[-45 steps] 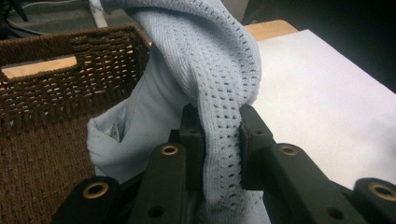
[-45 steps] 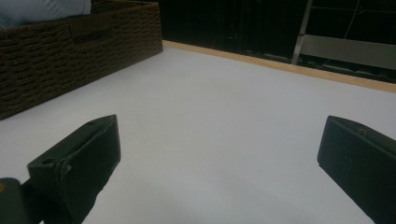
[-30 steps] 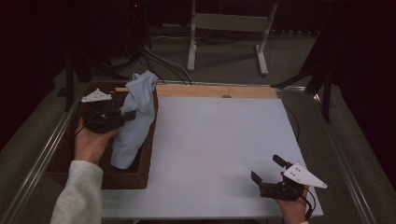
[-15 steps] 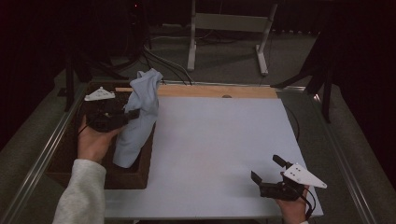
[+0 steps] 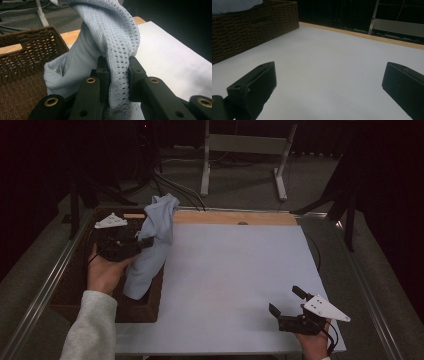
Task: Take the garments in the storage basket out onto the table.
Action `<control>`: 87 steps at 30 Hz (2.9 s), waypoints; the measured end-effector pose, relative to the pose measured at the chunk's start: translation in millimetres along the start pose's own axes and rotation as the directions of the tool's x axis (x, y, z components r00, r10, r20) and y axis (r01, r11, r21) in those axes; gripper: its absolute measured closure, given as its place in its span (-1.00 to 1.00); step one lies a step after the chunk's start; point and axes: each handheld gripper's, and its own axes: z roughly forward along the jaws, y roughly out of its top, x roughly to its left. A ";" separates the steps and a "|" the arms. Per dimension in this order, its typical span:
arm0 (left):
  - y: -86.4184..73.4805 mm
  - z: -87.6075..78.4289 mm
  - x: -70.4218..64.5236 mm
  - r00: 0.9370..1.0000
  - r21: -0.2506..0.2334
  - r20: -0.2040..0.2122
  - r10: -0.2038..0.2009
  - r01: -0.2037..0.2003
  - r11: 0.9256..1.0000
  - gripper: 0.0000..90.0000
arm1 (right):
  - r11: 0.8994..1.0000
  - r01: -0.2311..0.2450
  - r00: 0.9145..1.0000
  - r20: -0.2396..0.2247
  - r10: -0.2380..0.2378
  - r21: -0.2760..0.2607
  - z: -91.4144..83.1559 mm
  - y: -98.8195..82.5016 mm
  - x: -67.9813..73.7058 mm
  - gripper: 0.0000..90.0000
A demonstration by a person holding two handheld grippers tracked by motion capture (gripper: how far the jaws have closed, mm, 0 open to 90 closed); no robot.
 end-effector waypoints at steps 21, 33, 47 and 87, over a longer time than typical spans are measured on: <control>4.1 9.2 -10.8 0.999 -0.006 0.038 0.012 -0.012 1.000 0.69 | 1.000 -0.003 1.000 0.000 0.003 0.000 -0.3 0.1 -0.1 -1.00; 4.4 14.8 -16.2 0.998 -0.007 0.056 0.013 -0.013 1.000 0.69 | 1.000 -0.001 1.000 -0.002 0.001 0.000 0.0 0.0 0.0 -1.00; 5.2 19.9 -20.9 0.997 -0.009 0.074 0.012 -0.011 1.000 0.69 | 1.000 -0.002 1.000 -0.003 0.002 0.000 0.3 0.0 -0.1 -1.00; 11.5 36.6 -41.6 0.991 -0.024 0.128 0.026 -0.023 0.999 0.69 | 1.000 -0.001 1.000 -0.002 0.001 -0.002 -0.5 0.1 -0.6 -1.00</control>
